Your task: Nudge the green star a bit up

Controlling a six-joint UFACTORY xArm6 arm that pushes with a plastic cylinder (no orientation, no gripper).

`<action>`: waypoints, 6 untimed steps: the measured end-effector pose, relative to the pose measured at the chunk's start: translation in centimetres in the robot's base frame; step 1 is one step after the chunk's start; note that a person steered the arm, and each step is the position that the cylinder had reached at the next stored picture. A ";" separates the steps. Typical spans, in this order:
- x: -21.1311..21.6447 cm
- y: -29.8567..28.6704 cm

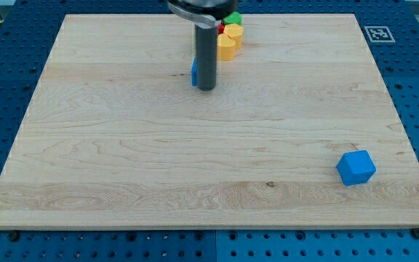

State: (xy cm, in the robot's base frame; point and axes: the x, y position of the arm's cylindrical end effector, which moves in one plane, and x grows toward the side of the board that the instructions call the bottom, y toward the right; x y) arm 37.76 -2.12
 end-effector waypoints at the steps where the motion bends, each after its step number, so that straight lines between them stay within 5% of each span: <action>1: -2.4 -2.3; 4: -1.1 1.8; 6: -7.1 2.9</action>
